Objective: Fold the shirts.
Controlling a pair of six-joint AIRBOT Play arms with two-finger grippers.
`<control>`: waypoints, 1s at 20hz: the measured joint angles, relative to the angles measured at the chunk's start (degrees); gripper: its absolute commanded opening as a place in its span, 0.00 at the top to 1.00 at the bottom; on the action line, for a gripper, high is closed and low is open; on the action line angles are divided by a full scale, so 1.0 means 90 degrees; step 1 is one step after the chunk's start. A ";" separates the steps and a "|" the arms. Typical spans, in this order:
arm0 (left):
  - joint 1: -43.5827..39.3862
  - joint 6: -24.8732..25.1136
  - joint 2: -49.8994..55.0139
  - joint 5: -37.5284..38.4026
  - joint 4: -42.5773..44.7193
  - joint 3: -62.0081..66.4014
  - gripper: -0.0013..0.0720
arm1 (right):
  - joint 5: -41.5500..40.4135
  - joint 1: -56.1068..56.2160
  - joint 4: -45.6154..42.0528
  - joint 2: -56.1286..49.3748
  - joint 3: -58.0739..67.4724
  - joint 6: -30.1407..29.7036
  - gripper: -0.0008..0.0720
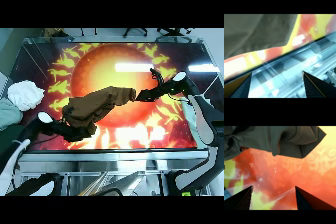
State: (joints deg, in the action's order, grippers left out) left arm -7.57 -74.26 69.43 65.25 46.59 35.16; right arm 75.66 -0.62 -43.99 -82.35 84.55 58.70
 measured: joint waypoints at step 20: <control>-0.0408 0.0017 -0.0034 -0.1979 -0.0588 0.1098 0.95 | -0.0316 0.0129 0.0532 -0.0352 -0.0061 -0.0313 0.17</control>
State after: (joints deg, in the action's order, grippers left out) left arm -11.25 -74.11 69.12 47.44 41.30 45.04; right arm 72.82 0.54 -39.20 -85.52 84.01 55.88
